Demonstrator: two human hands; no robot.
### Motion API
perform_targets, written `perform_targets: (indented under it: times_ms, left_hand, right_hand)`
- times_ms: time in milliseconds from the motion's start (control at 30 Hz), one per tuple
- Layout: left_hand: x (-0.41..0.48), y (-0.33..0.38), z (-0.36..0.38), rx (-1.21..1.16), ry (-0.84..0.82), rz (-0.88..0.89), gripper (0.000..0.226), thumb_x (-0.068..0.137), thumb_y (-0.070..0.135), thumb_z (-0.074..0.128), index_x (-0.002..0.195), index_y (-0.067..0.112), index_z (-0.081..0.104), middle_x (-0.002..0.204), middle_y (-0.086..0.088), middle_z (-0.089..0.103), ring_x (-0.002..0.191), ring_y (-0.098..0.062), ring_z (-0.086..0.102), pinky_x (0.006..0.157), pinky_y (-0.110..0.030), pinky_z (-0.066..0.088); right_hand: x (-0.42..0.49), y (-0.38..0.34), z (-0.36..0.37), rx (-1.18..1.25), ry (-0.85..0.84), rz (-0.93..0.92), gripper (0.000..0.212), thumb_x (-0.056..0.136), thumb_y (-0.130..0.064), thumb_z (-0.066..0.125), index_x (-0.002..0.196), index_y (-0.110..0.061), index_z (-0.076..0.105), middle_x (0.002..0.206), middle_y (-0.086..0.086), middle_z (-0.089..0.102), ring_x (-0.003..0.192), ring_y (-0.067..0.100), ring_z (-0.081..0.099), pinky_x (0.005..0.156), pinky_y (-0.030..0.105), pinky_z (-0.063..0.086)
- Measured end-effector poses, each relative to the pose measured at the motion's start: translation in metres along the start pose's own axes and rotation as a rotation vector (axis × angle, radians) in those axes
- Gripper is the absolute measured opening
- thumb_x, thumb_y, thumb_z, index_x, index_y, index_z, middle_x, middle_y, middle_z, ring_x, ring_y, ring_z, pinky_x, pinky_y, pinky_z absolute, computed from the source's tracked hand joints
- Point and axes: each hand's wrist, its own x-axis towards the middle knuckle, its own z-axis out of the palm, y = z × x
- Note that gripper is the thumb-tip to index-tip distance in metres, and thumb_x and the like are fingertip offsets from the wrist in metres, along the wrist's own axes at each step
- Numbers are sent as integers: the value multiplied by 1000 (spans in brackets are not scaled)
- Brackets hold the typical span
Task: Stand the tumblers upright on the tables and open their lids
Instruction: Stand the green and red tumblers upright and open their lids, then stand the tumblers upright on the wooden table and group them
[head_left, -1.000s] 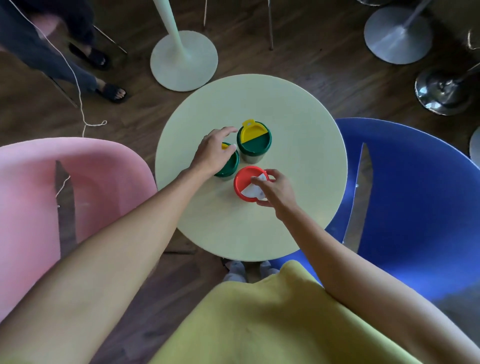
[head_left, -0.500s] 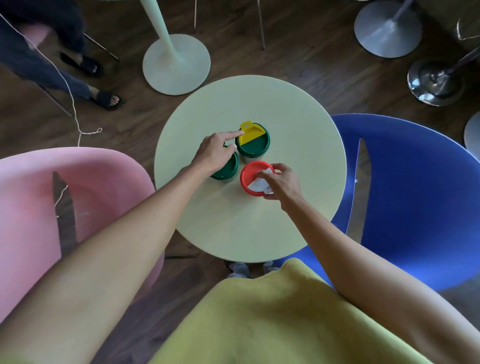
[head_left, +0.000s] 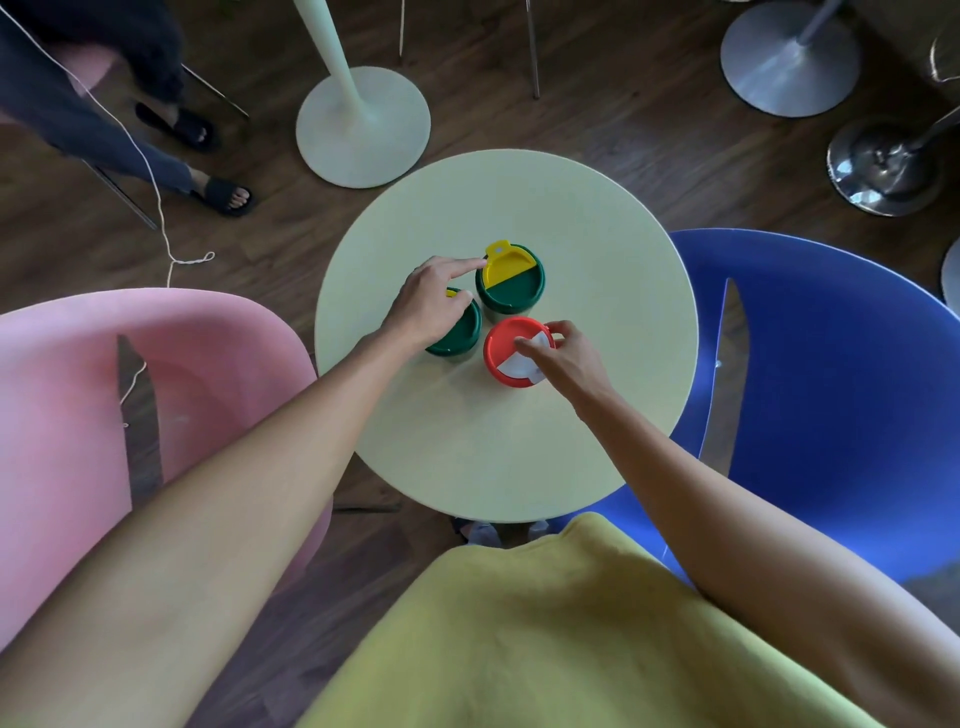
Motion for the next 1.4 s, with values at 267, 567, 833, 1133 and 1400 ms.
perform_targets:
  times_ms: [267,567,833,1133,1400]
  left_hand:
    - [-20,10,-1,96,194,-78,40,89,10,52,127,20,60,129,-8,59,118,-26,56,103,-39,43]
    - [-25,93,28,332,210,111,32,90,25,56,120,22,64,121,-5,67,112,-31,57,102,-41,37]
    - [-41,213,83,416,48,439,38,90,38,54,126,25,60,116,-4,71,110,-30,61,98,-39,39]
    - [-91,378,148,441,-95,802,47,90,45,54,132,24,55,123,-3,65,117,-27,57,100,-40,42]
    - [-131,556,209,389,-88,1012,47,88,44,58,131,26,57,125,-2,66,120,-26,57,100,-41,43]
  right_hand:
    - [2,-5,-41,-118,75,-96,55,82,-51,63,125,-17,60,120,6,68,108,22,63,82,31,47]
    - [-27,-3,-115,0,211,-136,43,85,-38,61,124,-18,62,107,-1,68,88,17,63,77,30,50]
    - [-102,40,-209,82,565,-64,40,84,-41,61,118,-22,66,111,-1,72,104,19,63,86,34,52]
    - [-208,102,-332,251,894,-5,32,82,-40,64,109,-23,69,99,0,73,94,19,67,86,35,54]
    - [-285,149,-489,224,1093,-41,26,84,-32,68,105,-18,73,102,5,74,100,19,67,83,25,46]
